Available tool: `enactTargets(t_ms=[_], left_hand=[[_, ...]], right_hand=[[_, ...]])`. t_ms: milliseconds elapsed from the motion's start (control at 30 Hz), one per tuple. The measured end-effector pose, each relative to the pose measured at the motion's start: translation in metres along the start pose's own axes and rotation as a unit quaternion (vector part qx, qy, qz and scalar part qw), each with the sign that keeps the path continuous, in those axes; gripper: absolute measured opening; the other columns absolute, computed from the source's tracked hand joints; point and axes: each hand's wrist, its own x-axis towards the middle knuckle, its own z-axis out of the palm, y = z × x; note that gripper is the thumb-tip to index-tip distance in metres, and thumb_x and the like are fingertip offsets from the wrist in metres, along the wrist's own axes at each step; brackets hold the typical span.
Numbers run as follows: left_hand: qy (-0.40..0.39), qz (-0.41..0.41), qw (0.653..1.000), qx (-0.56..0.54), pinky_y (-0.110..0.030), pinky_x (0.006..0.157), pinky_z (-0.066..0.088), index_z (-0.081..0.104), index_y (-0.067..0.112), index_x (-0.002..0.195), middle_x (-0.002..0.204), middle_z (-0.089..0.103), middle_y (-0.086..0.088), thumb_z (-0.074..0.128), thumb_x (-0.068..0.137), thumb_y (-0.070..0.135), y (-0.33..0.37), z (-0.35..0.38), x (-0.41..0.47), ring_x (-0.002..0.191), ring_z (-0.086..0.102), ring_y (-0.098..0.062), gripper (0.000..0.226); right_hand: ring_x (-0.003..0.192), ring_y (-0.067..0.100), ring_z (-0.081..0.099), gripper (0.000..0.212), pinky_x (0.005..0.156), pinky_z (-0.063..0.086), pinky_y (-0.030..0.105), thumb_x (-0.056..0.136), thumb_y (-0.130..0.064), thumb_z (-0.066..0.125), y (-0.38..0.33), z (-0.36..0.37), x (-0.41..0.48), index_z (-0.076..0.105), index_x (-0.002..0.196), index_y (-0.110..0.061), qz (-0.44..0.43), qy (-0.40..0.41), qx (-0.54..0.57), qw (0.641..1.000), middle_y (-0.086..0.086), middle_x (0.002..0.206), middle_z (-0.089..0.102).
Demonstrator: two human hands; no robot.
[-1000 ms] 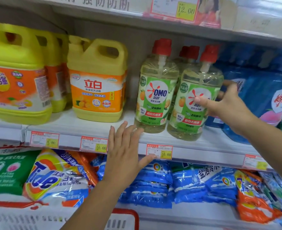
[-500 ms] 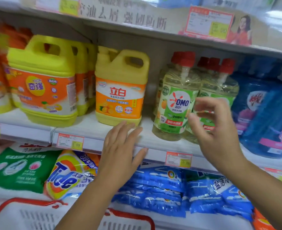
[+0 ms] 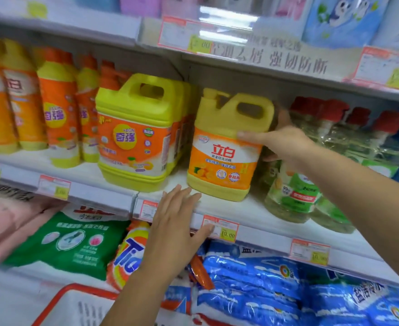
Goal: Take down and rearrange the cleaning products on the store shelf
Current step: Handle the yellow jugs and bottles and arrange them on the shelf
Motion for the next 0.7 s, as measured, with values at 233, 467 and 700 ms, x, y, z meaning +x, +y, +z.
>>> enactTargets(t_ms=[233,467,700], left_hand=[[0.037,-0.046,0.994,-0.087,-0.024,0.113,0.021,0.028,0.031,0.150,0.155,0.028,0.012,0.066,0.085,0.052,0.011,-0.014,0.000,0.143,0.017,-0.005,0.078],[0.012,-0.153,0.914,-0.377,-0.027,0.106,0.037,0.020,0.045,0.149,0.150,0.031,0.017,0.083,0.068,0.044,0.032,-0.039,0.002,0.134,0.036,-0.001,0.103],[-0.267,-0.138,0.799,-0.521,-0.031,0.083,0.057,0.042,0.040,0.134,0.122,0.069,0.008,0.095,0.051,0.026,0.069,-0.037,-0.017,0.111,0.067,-0.014,0.100]], right_hand=[[0.097,0.003,0.064,0.081,0.082,0.060,0.041,0.061,-0.024,0.094,-0.003,0.007,-0.030,0.042,0.123,-0.028,-0.114,-0.013,0.002,0.993,-0.014,0.108,0.062],[0.103,-0.006,0.059,0.074,0.084,0.051,0.017,0.055,-0.032,0.087,0.000,-0.027,-0.109,0.043,0.112,-0.039,-0.232,-0.055,0.002,0.971,-0.018,0.109,0.060],[0.100,0.000,0.067,0.077,0.075,0.056,0.019,0.053,-0.016,0.082,0.020,-0.096,-0.152,0.048,0.119,-0.036,-0.165,-0.092,0.114,0.975,-0.026,0.104,0.069]])
